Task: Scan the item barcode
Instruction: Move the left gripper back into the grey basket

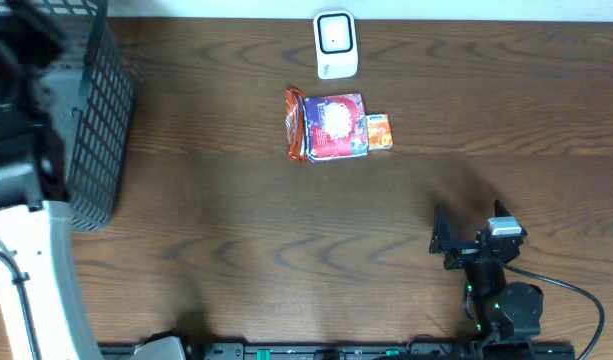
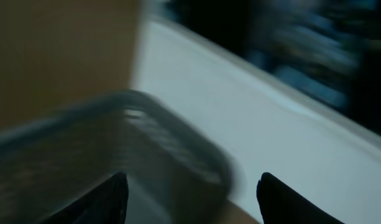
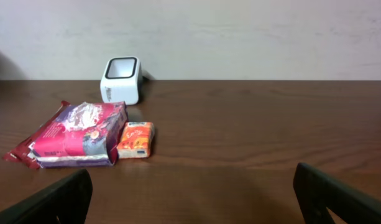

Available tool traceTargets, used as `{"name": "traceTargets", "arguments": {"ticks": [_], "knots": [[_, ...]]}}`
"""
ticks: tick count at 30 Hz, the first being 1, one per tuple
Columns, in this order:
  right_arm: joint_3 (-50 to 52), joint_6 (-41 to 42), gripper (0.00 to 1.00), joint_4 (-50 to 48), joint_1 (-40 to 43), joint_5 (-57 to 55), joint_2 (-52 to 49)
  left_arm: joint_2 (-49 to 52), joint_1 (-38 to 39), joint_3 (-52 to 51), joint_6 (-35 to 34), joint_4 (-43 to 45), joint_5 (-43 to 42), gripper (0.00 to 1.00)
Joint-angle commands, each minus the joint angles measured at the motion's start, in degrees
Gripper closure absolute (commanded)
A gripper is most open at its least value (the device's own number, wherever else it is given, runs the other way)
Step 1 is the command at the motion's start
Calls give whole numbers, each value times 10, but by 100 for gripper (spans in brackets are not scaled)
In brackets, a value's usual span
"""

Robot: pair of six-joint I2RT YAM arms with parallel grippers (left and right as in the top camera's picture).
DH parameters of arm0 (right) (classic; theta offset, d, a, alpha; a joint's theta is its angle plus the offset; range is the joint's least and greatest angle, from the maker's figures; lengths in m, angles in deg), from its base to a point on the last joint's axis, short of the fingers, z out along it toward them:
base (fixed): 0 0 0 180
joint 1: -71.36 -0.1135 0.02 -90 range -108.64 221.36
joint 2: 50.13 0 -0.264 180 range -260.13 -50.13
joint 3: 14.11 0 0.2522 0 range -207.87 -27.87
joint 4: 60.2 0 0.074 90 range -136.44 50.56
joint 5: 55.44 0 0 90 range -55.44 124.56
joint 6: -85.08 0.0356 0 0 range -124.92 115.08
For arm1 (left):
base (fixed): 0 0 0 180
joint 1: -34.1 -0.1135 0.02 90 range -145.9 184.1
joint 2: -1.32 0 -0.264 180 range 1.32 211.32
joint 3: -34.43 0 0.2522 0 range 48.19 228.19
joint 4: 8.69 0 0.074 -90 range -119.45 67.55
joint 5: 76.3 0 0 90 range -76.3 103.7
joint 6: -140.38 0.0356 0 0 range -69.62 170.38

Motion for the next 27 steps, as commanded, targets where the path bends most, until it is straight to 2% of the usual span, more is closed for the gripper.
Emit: {"name": "traceTargets", "arguments": {"ticks": [1,7,10,15,18,27], "knots": [[1,-4,1,2,1,-5,3,39,-79,1,37,-19,50,33],[1,-4,1,2,1,-5,3,119,-156,1,213,-94,50,33],[1,-4,1,2,1,-5,3,155,-177,1,270,-133,50,33],[1,-4,1,2,1,-5,3,209,-202,1,286,-177,49,33],[1,-4,1,2,1,-5,3,244,-203,-3,345,-208,50,33],[1,-4,1,2,1,-5,3,306,-203,-50,373,-216,52,33]]}}
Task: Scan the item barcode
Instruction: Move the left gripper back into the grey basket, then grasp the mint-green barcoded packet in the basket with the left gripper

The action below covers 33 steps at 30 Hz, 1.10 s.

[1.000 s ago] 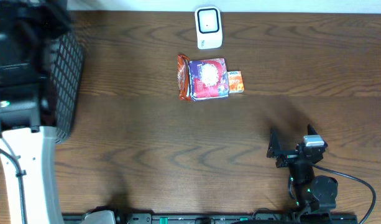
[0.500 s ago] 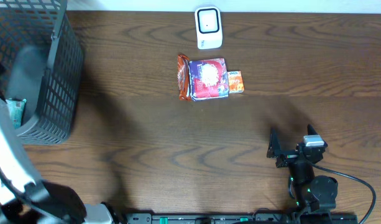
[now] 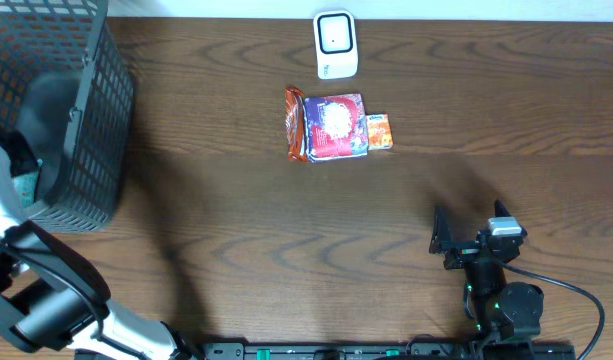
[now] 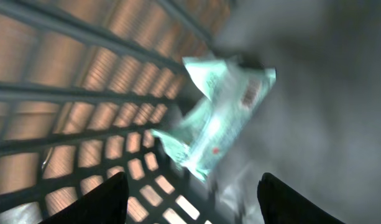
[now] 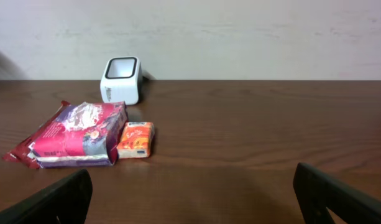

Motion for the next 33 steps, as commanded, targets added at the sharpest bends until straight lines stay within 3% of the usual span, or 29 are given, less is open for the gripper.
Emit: {"name": "traceTargets", "arguments": {"ticks": [1,17,31,33], "knots": [[1,-4,1,2,1,-5,3,21,0,-30,39,1,7,33],[1,-4,1,2,1,-5,3,30,-1,-94,87,119,18,34],[1,-4,1,2,1,-5,2,103,-3,-96,100,136,29,34],[1,-4,1,2,1,-5,2,103,-3,-96,100,139,29,39]]}}
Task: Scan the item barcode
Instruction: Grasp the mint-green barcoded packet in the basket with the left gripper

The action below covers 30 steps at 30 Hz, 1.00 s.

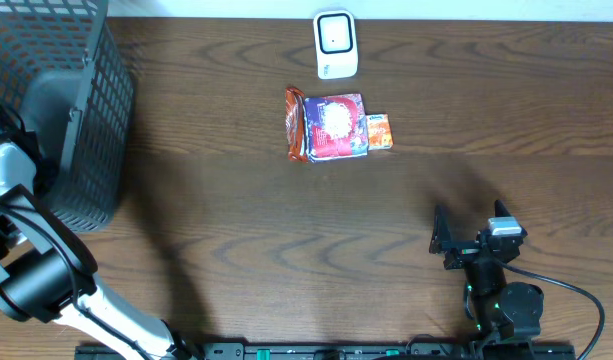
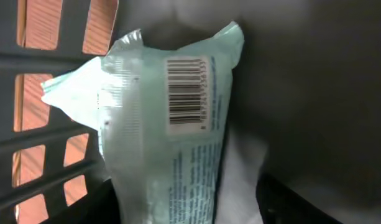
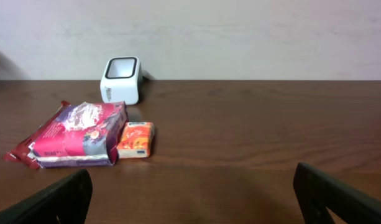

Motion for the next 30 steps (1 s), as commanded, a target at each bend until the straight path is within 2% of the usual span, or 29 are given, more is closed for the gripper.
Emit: {"name": "traceTargets", "arguments": {"ticks": [1,2,4,5,8,15,22,30], "knots": [[1,-4,1,2,1,-5,2,7,-3,-7,5,1,5,43],[1,-4,1,2,1,-5,2,7,-3,-7,5,1,5,51],[1,-4,1,2,1,-5,2,7,-3,-7,5,1,5,86],[1,-4,1,2,1,-5,2,6,-2,-7,5,1,5,92],[1,-4,1,2,1,-5,2,-3,3,-7,2,-3,5,93],[1,-4,1,2,1,-5,2,-87,55,0,-79,22,0,93],[1,-4,1,2,1,-5,2,-227,152,0,-95,81,-26,93],[1,-4,1,2,1,-5,2,-348,251,0,-191,160,-26,93]]}}
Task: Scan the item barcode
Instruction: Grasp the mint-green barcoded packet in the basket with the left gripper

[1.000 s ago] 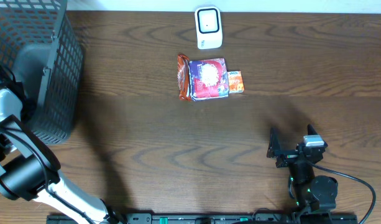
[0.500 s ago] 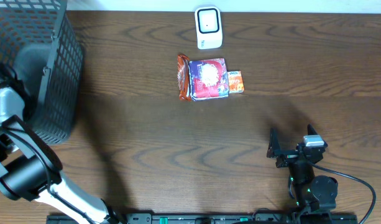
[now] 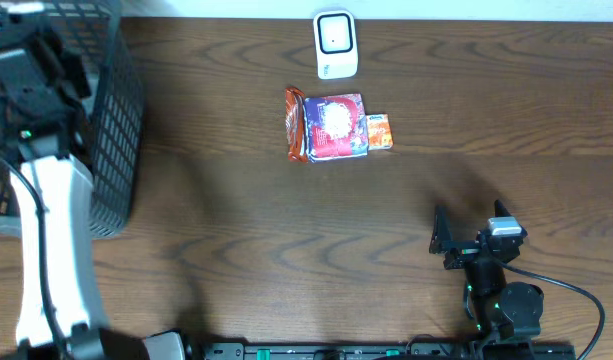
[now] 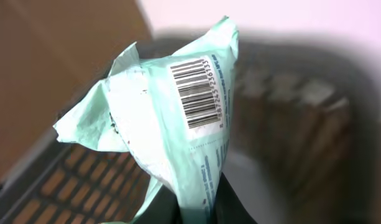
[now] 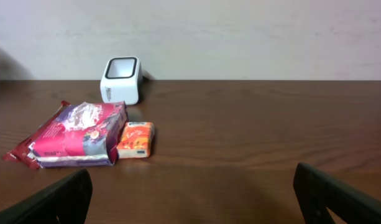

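Observation:
My left gripper is shut on the lower end of a pale green packet, which stands up from the fingers with its barcode facing the wrist camera. It hangs over the black mesh basket at the table's far left; overhead, the arm hides the packet. The white scanner stands at the back middle of the table, also seen as the scanner from the right wrist. My right gripper rests open and empty near the front right.
A purple and red snack pack and a small orange box lie side by side just in front of the scanner. The basket's mesh wall shows below the held packet. Brown table top lies between basket and right arm.
My left gripper, then open around the green packet lying in the basket, is now shut on it and holds it raised above the basket's floor. The right arm has not moved.
My left gripper was open above the basket's rim. It was then inside the basket over the green packet, then close down with the packet between its open fingers. Now it grips the packet, lifted. The right gripper stayed open throughout.

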Available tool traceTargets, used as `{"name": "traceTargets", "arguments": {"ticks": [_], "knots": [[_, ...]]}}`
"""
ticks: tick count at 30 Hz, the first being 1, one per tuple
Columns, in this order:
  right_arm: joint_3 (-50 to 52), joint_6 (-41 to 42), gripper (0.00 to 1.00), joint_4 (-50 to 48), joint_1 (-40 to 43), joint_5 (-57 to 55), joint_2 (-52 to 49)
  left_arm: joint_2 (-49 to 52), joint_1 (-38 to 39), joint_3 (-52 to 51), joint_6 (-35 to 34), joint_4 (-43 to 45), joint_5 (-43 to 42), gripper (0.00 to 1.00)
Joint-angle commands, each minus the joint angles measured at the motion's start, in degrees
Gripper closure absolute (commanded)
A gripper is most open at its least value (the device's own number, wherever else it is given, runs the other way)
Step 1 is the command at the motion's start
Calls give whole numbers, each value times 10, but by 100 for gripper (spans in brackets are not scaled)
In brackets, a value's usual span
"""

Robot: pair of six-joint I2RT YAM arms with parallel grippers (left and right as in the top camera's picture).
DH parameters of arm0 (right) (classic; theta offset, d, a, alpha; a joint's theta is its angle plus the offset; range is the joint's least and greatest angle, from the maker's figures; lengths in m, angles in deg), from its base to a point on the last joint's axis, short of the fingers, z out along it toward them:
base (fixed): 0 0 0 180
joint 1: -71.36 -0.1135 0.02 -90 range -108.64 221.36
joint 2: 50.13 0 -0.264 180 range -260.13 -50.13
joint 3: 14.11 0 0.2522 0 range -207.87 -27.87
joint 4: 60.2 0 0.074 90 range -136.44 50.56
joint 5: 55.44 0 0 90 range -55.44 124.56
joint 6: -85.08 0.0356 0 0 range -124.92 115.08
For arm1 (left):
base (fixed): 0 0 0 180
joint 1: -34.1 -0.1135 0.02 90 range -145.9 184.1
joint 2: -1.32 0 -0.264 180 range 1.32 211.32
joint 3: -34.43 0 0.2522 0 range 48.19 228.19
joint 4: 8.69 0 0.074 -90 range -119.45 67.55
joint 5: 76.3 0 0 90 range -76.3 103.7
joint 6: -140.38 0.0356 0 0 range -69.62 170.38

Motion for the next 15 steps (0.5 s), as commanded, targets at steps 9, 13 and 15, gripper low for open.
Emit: {"name": "traceTargets", "arguments": {"ticks": [9,13,15], "knots": [[1,-4,1,2,1,-5,2,-82,57,6,-63,14,-2,93],[1,-4,1,2,1,-5,2,-92,85,6,-103,14,-56,93],[1,-4,1,2,1,-5,2,-92,107,6,-103,14,-124,93]]}}
